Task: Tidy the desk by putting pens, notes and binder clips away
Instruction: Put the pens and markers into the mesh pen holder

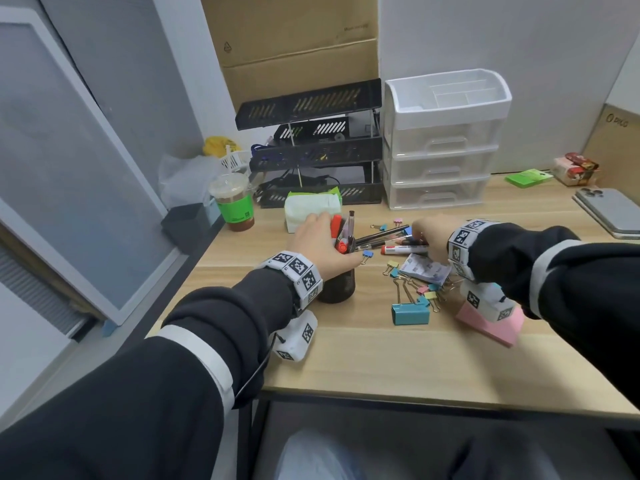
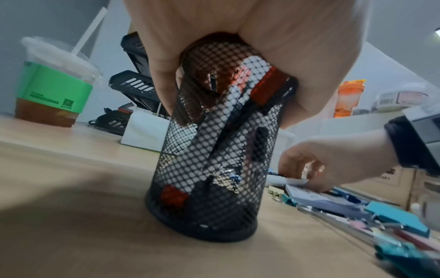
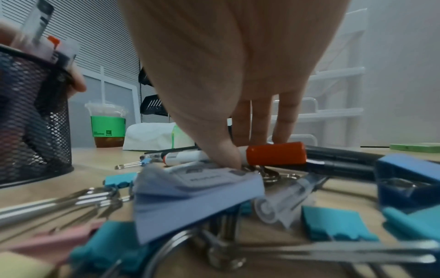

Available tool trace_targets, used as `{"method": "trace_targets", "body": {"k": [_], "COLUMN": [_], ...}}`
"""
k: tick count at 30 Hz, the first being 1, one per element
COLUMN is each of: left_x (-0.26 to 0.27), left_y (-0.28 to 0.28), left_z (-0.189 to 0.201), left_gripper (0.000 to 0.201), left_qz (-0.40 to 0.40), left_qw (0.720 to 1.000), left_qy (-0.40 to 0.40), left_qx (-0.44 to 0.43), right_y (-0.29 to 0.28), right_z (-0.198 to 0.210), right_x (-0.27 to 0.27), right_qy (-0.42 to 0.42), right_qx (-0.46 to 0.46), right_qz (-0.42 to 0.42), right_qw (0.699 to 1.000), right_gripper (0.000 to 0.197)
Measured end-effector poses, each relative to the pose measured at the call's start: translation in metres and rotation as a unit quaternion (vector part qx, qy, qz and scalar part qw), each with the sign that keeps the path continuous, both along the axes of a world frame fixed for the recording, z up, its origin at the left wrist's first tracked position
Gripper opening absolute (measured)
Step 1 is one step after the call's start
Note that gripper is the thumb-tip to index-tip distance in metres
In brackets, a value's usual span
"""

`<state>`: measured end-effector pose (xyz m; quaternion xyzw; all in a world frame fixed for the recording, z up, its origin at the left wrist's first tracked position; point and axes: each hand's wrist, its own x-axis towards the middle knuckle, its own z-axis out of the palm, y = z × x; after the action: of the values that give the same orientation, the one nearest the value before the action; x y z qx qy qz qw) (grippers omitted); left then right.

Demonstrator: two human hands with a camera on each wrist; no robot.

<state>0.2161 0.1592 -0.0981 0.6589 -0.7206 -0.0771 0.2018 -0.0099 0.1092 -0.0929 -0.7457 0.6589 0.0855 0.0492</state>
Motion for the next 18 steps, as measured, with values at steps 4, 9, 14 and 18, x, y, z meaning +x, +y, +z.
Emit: {"method": "trace_targets", "body": {"k": [4,9,14,18], "left_x": [0.0,0.0,0.001,0.001], "left_y": [-0.003,-0.002,0.002,0.004], "left_z": [-0.001,-0.005,-0.007,-0.008], "left_gripper": [0.06,0.083,0.097,0.1], "left_qz": [-0.006,0.01,0.02,0.028], "left_qw": [1.0,0.997,0.992,0.991], "left_qy": [0.006,0.082,0.123,0.128], "left_qx": [0.003,-0.008,-0.009,-0.017], "right_y": [-0.007,-0.019,-0.035,-0.032], "right_z": [-0.008,-0.008,-0.004,-0.004], "right_x": [0.002,0.003,0.008,0.03], "right_qy": [0.004,0.025,-0.012,-0.034], "right_qx": [0.012,0.012,-0.055,-0.04], "right_qz": [-0.003,0.041,0.049,0.07], "right_qw": [1.0,0.999,0.997,0.996], "right_gripper": [0.035,0.02,0.016,0.022]}}
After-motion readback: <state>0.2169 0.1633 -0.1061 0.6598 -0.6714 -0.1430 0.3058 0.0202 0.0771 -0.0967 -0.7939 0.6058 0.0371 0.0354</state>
